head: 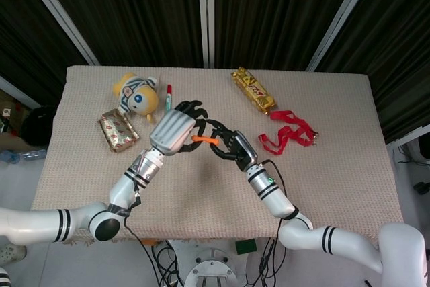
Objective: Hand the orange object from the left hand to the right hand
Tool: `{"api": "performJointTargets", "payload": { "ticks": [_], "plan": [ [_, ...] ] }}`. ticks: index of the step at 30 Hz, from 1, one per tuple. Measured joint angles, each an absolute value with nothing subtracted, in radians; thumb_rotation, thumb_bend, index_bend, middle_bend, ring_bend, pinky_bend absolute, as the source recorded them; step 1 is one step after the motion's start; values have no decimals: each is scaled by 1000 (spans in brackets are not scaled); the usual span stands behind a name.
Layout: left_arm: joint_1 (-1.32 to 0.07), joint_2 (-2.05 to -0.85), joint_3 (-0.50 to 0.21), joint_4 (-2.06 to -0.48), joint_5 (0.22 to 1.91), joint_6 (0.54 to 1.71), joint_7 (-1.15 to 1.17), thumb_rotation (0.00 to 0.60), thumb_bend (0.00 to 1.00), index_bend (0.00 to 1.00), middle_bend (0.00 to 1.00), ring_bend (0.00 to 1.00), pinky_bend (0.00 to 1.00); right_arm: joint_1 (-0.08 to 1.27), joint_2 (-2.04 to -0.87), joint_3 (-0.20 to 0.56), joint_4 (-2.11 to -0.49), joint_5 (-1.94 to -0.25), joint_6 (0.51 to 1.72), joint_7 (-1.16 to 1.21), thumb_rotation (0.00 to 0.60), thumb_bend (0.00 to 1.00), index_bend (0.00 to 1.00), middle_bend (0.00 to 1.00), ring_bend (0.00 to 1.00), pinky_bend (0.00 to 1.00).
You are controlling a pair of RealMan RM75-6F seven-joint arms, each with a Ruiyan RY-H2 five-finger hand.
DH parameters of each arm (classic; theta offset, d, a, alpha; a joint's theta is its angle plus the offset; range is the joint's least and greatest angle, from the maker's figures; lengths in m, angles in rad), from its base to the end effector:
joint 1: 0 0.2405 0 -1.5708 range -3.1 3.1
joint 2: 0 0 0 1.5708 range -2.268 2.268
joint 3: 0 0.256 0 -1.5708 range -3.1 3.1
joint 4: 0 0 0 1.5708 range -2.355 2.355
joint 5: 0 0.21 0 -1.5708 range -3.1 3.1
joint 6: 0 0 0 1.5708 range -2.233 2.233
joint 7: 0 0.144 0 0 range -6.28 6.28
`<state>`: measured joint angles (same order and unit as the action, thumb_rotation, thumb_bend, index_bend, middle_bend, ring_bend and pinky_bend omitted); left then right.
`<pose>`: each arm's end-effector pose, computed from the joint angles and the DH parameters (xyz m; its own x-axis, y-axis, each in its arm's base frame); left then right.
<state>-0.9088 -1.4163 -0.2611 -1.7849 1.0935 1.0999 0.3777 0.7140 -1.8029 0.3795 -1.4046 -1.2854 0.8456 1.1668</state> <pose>-0.0337 0.3406 0.0400 0.3063 0.1100 0.9455 0.8115 -0.5494 -0.1990 -0.0715 -0.3343 -0.0674 -0.8433 -0.5003 0.1964 -0.3508 0.2353 -0.9064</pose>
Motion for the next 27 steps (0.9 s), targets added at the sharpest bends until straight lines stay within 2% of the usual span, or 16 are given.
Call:
{"api": "performJointTargets", "payload": {
  "ticks": [27],
  "plan": [
    [-811,-1361,-212,-1814,1203,1147,306,600,316,644,327,169,229,650,-1744,374,-1438,-1266,896,1113,600,377,610,109,0,0]
  ]
}}
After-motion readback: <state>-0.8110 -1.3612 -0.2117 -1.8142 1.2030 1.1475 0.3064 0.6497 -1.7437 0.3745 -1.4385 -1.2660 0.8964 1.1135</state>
